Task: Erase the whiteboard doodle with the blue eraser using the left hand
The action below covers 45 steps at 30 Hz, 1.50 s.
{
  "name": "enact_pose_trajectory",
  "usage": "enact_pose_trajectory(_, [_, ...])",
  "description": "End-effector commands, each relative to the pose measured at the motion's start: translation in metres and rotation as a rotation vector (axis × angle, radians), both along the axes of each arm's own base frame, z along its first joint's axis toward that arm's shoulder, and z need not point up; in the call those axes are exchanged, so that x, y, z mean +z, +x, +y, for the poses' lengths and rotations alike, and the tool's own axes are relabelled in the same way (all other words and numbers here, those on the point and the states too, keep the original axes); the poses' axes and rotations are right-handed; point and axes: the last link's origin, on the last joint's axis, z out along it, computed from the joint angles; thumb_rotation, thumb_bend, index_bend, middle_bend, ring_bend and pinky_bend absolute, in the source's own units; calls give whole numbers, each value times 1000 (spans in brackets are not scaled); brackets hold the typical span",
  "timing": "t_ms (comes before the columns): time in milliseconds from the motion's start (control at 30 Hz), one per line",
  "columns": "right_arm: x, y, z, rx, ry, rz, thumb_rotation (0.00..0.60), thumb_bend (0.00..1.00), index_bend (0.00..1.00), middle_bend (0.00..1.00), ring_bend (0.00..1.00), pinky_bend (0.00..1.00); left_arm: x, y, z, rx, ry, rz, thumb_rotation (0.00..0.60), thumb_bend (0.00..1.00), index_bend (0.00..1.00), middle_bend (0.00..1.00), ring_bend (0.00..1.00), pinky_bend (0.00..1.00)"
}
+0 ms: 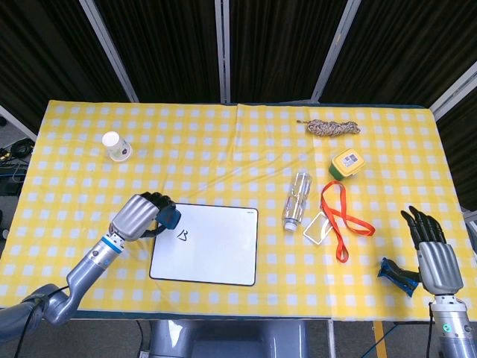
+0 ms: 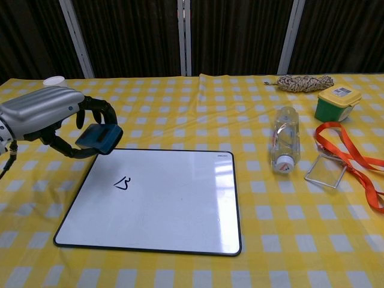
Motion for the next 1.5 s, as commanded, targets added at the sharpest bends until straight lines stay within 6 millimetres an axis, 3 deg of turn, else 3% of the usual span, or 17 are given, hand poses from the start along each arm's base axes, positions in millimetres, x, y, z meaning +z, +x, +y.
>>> enact_pose_trajectory(33, [0, 0, 0, 0, 0, 0, 600, 64, 1, 0, 0, 0, -11, 11, -7, -8, -31, -23, 600, 678, 770, 549, 504, 475])
enact_pose_trajectory(767, [1, 1, 0, 5, 1, -3, 600, 64, 2, 0, 0, 0, -82, 41, -54, -26, -206, -104, 600, 676, 772, 551, 506, 475])
enact_pose_trajectory(1000, [0, 1, 1, 7, 3, -2, 600, 64, 2, 0, 0, 0, -76, 31, -46, -36, -174, -89, 600, 676, 772, 551, 505, 475])
enact_pose_trajectory(1367, [-3, 2, 1, 10, 9, 2, 600, 63, 2, 0, 0, 0, -60, -7, -29, 46, -124, -40, 600, 676, 772, 551, 506, 475])
enact_pose_trajectory(1500, [-4, 3, 1, 15, 9, 4, 600, 64, 2, 0, 0, 0, -57, -11, -28, 49, -118, -52, 600, 675, 772, 551, 506, 475])
